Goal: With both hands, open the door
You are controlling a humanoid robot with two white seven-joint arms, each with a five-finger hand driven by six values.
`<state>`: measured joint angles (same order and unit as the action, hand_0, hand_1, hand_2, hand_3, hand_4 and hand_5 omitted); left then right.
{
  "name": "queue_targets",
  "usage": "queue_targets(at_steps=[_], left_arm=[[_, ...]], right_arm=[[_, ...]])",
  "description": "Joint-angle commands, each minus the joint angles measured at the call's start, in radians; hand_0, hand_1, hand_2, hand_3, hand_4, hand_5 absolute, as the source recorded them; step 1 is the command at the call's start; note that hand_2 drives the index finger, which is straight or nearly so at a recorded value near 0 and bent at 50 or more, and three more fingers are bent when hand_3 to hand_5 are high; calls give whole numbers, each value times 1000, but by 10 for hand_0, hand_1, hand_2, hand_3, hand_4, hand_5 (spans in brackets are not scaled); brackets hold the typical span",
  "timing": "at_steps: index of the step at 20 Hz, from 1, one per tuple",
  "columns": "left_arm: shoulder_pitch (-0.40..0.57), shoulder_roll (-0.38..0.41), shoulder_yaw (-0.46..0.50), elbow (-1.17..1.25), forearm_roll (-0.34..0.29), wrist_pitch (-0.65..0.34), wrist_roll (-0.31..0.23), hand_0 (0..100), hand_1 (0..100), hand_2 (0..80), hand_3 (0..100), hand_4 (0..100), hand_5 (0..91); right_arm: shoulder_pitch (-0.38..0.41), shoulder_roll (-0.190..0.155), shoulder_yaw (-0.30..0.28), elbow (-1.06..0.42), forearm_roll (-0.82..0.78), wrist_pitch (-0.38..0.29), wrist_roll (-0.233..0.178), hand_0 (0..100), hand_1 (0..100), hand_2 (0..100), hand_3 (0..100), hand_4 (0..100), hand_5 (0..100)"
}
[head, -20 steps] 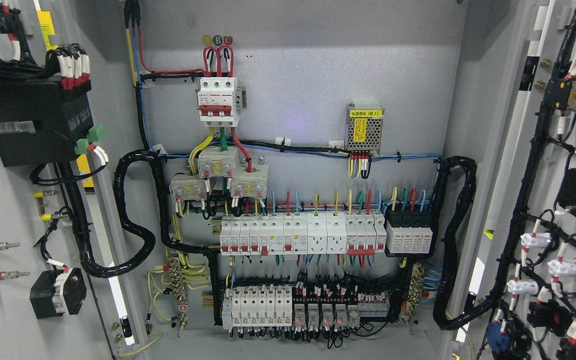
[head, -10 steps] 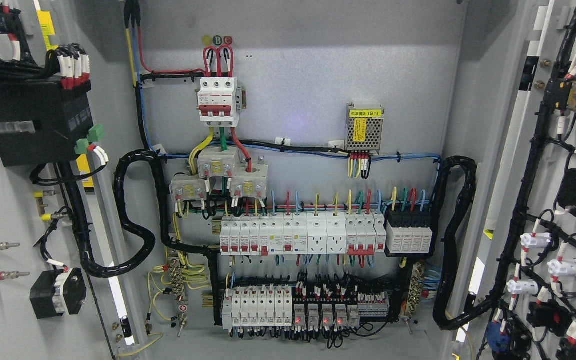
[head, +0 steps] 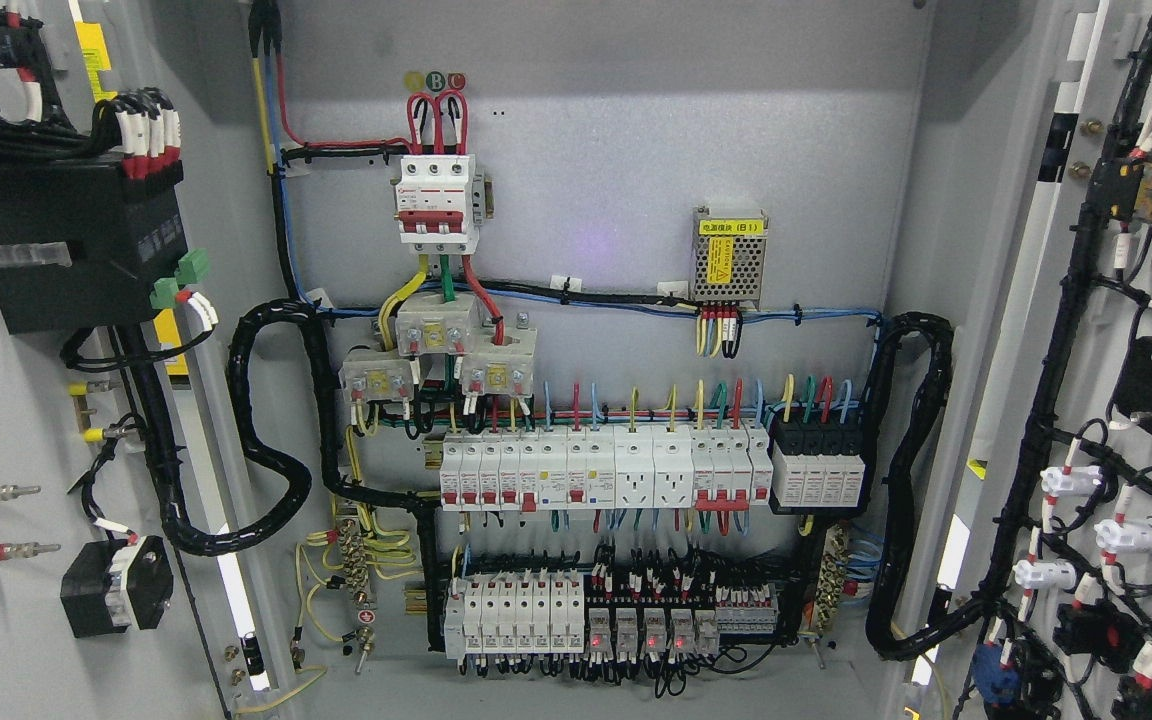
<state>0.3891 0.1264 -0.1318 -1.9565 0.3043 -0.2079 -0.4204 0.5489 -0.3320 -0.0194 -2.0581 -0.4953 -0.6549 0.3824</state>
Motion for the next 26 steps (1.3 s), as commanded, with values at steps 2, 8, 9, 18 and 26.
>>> queue_targets(at_steps=[2, 8, 9, 18, 26], left_arm=[[39, 47, 145, -128, 12, -25, -60, 0, 0, 0, 9, 0, 0], [65, 41, 257, -127, 55, -33, -66, 0, 0, 0, 9, 0, 0], [66, 41, 282, -127, 67, -33, -75, 0, 0, 0, 9, 0, 0], [74, 30, 471, -121, 215, -33, -182, 0, 0, 0, 4, 0, 0], [97, 1, 592, -119, 286, -33, -224, 0, 0, 0, 1, 0, 0]], right_arm=[[-46, -19, -25, -36, -2, -3, -28, 223, 2, 0, 0, 0, 0], [-87, -36, -42, -36, -2, -3, -73, 222, 3, 0, 0, 0, 0], [-93, -36, -47, -36, -3, -2, -73, 222, 2, 0, 0, 0, 0], [-138, -44, -103, -34, -43, 67, -74, 222, 9, 0, 0, 0, 0], [-145, -41, -152, -33, -103, 90, -73, 222, 16, 0, 0, 0, 0]])
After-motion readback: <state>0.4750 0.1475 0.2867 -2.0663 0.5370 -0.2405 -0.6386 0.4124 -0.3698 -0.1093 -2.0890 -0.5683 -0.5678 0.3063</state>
